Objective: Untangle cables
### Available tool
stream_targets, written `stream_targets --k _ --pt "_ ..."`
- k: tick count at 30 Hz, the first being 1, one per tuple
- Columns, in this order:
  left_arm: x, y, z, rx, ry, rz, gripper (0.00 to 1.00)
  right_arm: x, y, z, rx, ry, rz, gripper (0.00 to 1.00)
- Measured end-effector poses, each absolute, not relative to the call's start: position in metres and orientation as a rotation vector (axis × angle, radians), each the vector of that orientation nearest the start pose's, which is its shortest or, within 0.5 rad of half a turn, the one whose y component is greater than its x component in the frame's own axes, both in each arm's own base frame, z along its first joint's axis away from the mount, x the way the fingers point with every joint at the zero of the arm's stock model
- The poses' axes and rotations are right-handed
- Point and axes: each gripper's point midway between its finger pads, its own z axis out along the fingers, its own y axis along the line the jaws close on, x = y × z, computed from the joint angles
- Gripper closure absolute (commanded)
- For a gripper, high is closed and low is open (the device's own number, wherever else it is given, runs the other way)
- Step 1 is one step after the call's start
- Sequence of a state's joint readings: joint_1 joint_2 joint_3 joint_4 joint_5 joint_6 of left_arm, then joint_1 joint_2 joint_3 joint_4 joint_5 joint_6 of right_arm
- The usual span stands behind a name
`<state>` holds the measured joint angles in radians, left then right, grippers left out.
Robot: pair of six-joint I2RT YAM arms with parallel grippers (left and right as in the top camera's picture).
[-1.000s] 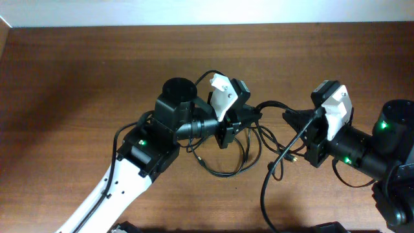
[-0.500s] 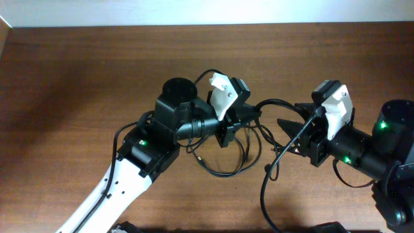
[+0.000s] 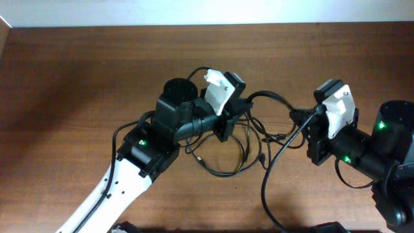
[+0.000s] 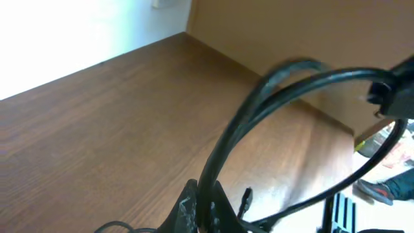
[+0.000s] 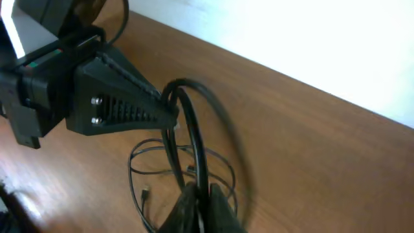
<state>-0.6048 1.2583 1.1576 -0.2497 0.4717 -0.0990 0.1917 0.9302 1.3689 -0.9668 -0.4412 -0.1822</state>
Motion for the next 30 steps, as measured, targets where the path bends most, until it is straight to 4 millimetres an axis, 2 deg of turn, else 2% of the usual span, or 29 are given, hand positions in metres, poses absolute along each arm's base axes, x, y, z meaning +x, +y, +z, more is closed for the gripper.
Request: stream_targets --k 8,12,14,16,17,20,25,27,29,30 --pt "0.289 -0.291 0.320 0.783 1.838 -0.899 1.00 0.238 0.119 0.365 -0.636 1.988 0.453 0.96" --pt "0.294 -0.282 0.301 0.657 1.977 -0.853 1.00 0.243 0.116 0.364 -0.594 2.006 0.446 0.96" --pt "0.297 -0.271 0.288 0.549 2.076 -0.797 1.00 0.247 0.111 0.363 -0.537 2.027 0.425 0.96" --pt "0.308 -0.251 0.275 0.409 2.153 -0.704 1.00 0.251 0.101 0.363 -0.456 2.046 0.383 0.96" --pt "0.321 -0.228 0.267 0.248 2.197 -0.598 1.00 0.254 0.091 0.364 -0.373 2.061 0.348 0.96" --pt "0.325 -0.216 0.263 0.164 2.214 -0.539 1.00 0.259 0.079 0.362 -0.266 2.082 0.306 0.96" --pt "0.329 -0.210 0.264 0.106 2.208 -0.513 1.00 0.262 0.068 0.361 -0.177 2.093 0.263 0.96" --pt "0.330 -0.214 0.267 0.125 2.191 -0.529 1.00 0.262 0.067 0.360 -0.179 2.097 0.254 0.96" --pt "0.330 -0.225 0.276 0.204 2.151 -0.577 1.00 0.261 0.067 0.360 -0.202 2.098 0.242 0.87" --pt "0.328 -0.234 0.282 0.272 2.120 -0.616 1.00 0.261 0.068 0.359 -0.229 2.099 0.236 0.77"
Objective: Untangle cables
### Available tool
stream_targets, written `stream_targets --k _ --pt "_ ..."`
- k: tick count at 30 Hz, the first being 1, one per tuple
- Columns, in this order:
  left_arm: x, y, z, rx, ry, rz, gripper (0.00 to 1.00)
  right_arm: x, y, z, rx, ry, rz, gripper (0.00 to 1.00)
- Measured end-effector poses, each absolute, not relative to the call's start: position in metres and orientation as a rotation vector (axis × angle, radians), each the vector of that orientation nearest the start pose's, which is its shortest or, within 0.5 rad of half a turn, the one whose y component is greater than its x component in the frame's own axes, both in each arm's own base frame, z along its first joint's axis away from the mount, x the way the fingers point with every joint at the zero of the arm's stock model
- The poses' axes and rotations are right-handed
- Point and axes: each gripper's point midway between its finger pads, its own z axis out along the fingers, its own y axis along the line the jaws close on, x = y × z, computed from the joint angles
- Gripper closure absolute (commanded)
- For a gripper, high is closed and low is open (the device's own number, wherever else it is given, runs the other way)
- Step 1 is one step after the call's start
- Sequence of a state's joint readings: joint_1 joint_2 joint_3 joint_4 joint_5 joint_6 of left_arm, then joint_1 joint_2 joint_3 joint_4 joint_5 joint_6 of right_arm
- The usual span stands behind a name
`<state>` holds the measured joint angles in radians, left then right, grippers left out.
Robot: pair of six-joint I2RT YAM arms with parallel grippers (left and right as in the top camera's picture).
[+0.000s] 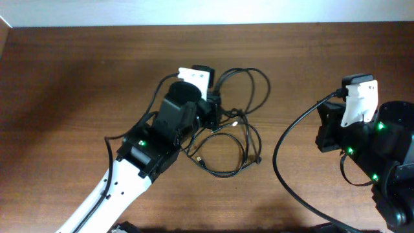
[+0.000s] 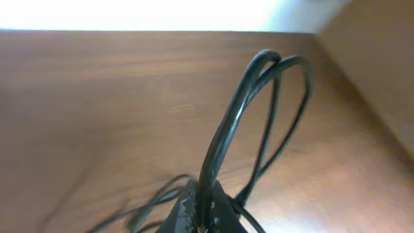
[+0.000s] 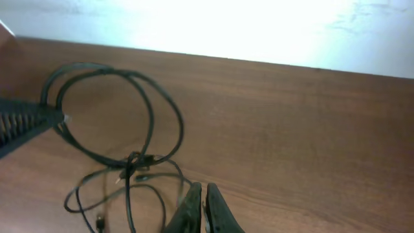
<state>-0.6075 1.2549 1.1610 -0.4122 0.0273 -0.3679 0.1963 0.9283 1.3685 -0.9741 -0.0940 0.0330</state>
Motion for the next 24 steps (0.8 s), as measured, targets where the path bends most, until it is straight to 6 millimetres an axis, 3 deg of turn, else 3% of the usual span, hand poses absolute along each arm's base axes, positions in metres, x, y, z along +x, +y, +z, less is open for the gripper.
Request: stream_targets --k 4,9,11,13,14,18,24 --pt "0.309 -0.269 0.305 0.571 1.972 -0.782 1.00 0.254 0.079 0.350 -0.410 2.113 0.233 0.46" --pt "0.285 -0.289 0.315 0.792 1.869 -0.902 1.00 0.256 0.094 0.336 -0.576 2.131 0.267 0.45" --pt "0.281 -0.292 0.316 0.827 1.852 -0.919 1.00 0.259 0.098 0.332 -0.606 2.137 0.282 0.57" --pt "0.278 -0.293 0.316 0.849 1.841 -0.932 1.00 0.262 0.100 0.328 -0.631 2.148 0.291 0.90" --pt "0.277 -0.294 0.316 0.856 1.838 -0.935 1.00 0.263 0.101 0.325 -0.639 2.156 0.292 0.96" --pt "0.277 -0.294 0.316 0.864 1.833 -0.933 1.00 0.266 0.103 0.317 -0.659 2.185 0.301 0.96" --pt "0.294 -0.283 0.312 0.759 1.879 -0.830 1.00 0.266 0.103 0.314 -0.664 2.194 0.301 0.96"
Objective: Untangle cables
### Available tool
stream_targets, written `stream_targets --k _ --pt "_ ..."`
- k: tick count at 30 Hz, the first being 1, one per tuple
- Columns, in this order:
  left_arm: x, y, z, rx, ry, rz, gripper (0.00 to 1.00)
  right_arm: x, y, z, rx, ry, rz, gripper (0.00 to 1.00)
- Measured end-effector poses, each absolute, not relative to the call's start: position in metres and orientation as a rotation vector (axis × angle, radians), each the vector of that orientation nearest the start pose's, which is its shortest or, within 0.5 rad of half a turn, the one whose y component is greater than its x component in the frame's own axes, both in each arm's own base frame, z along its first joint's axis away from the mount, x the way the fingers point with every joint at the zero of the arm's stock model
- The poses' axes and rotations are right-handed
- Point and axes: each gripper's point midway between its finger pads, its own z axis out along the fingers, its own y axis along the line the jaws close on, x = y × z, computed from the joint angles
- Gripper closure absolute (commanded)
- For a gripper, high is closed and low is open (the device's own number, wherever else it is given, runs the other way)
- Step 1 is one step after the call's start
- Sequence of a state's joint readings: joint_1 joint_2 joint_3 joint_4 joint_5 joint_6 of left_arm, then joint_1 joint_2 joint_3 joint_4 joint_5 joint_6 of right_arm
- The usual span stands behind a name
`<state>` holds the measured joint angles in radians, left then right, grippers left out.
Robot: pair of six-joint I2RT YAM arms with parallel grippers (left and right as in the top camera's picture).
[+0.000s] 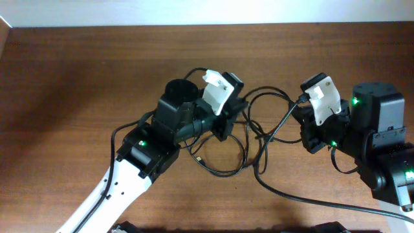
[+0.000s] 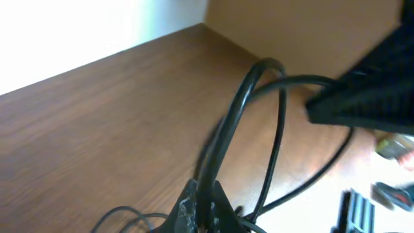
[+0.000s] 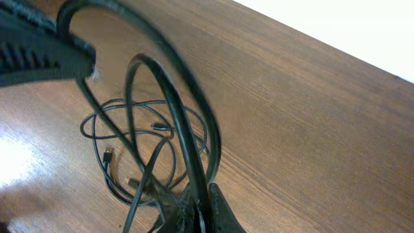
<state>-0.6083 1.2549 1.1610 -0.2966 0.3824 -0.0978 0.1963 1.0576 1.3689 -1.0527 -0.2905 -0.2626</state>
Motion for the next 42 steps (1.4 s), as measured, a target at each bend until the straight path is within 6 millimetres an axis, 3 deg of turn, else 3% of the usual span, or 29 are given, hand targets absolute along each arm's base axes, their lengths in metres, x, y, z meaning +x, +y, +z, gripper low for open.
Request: stream_targets --k 9,13,16,22,30,35,42 --pt "0.303 -0.272 0.303 0.665 1.953 -0.772 1.00 0.267 0.103 0.315 -0.622 2.204 0.316 0.96" --pt "0.314 -0.247 0.280 0.427 2.120 -0.677 1.00 0.272 0.103 0.329 -0.552 2.157 0.331 0.96" --pt "0.321 -0.228 0.267 0.201 2.205 -0.618 1.00 0.266 0.098 0.350 -0.476 2.089 0.327 0.96" --pt "0.324 -0.221 0.266 -0.032 2.236 -0.674 1.00 0.251 0.068 0.374 -0.215 2.035 0.259 0.96" --pt "0.314 -0.224 0.255 -0.378 2.318 -0.837 1.00 0.243 0.028 0.364 0.170 2.085 0.174 0.96" --pt "0.303 -0.228 0.248 -0.434 2.383 -0.897 1.00 0.243 0.020 0.363 0.296 2.074 0.185 0.96" --pt "0.265 -0.221 0.216 -0.683 2.594 -0.892 1.00 0.242 0.017 0.361 0.457 2.057 0.250 0.96"
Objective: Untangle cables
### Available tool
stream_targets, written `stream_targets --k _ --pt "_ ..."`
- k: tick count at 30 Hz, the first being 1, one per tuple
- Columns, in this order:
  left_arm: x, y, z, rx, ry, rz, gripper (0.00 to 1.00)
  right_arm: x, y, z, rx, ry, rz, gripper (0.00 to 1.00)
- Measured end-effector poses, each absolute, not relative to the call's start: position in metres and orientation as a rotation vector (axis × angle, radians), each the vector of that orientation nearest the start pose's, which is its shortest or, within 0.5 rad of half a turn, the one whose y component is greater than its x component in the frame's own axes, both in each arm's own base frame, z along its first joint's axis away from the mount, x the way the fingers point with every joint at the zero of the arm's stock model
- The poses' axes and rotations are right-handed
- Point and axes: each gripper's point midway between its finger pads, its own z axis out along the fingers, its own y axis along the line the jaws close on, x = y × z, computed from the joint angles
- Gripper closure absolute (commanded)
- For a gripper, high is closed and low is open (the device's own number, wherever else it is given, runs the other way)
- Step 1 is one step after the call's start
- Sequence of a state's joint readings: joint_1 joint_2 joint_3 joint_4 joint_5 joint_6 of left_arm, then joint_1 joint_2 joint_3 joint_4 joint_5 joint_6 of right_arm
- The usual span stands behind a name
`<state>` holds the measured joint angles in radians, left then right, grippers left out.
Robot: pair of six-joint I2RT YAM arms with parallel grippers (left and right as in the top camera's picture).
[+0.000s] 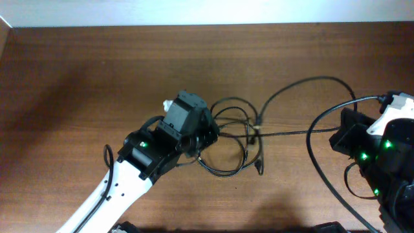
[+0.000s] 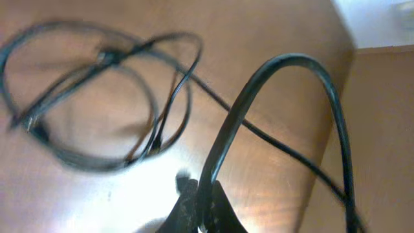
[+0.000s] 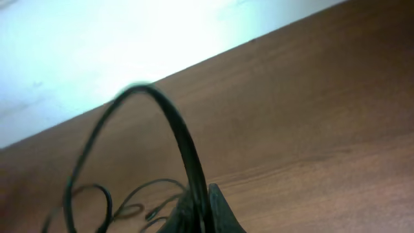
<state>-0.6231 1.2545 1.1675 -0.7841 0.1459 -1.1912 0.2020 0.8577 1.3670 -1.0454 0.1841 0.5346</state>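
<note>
A tangle of thin black cables (image 1: 233, 145) lies at the table's middle, with a thicker black cable (image 1: 304, 84) arcing right from it. My left gripper (image 2: 202, 206) is shut on a thick black cable (image 2: 259, 84) beside the tangle's left edge; in the overhead view its fingers are hidden under the left arm (image 1: 184, 123). My right gripper (image 3: 202, 208) is shut on a thick black cable (image 3: 174, 129) at the right edge, far from the tangle. A taut thin strand (image 1: 297, 133) runs from the tangle to the right arm (image 1: 375, 139).
The wooden table (image 1: 77, 71) ends at a pale wall along the back. A loop of thick cable (image 1: 323, 175) curves down the right side toward the front edge. The left arm's white link (image 1: 110, 194) crosses the front left.
My right gripper has moved from beside the tangle out to the right edge, stretching its cable. My left gripper has dropped from over the tangle's upper left to its left side, turned downward.
First both grippers held cables close together over the tangle. Then they stood apart, right arm at the right edge. Then they were close again at the middle. Now they are apart once more, with a long arc of cable drawn out to the right.
</note>
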Motion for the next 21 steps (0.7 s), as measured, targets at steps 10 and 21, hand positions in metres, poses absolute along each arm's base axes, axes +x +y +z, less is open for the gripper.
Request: stream_targets --k 10,21 --pt "0.255 -0.221 0.213 -0.841 2.626 -0.920 1.00 0.241 0.010 0.359 0.539 2.043 0.232 0.36" --pt "0.315 -0.230 0.287 0.028 2.181 -0.773 1.00 0.230 -0.010 0.349 0.558 2.071 0.078 0.05"
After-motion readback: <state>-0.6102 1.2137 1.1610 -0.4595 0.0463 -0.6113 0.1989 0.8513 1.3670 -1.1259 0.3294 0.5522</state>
